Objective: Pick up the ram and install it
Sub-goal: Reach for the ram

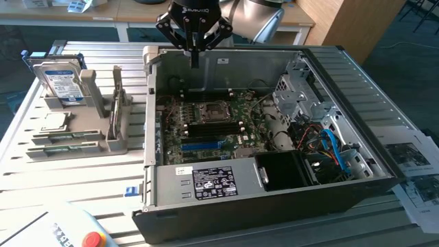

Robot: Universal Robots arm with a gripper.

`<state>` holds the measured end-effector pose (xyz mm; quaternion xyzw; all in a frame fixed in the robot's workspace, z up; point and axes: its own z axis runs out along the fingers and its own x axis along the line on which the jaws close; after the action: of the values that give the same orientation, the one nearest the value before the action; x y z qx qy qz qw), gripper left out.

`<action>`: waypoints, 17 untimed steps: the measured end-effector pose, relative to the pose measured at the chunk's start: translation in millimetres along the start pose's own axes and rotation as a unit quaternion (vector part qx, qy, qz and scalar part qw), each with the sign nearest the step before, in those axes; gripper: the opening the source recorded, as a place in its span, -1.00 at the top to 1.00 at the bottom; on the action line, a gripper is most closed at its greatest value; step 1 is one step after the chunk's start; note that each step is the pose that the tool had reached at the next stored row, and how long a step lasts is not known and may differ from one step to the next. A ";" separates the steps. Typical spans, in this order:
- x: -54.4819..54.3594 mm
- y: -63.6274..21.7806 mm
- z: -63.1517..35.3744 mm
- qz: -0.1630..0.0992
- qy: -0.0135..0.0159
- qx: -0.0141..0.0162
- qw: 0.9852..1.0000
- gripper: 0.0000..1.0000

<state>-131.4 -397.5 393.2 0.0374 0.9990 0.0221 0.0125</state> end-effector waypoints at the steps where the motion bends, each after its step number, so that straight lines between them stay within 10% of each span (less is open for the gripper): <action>1: 2.8 0.1 0.0 0.000 0.000 0.000 1.000 0.80; 17: 38.1 0.1 -0.7 0.000 0.000 0.000 1.000 0.80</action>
<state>-169.4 -394.5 393.1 0.0373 0.9990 0.0221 0.0124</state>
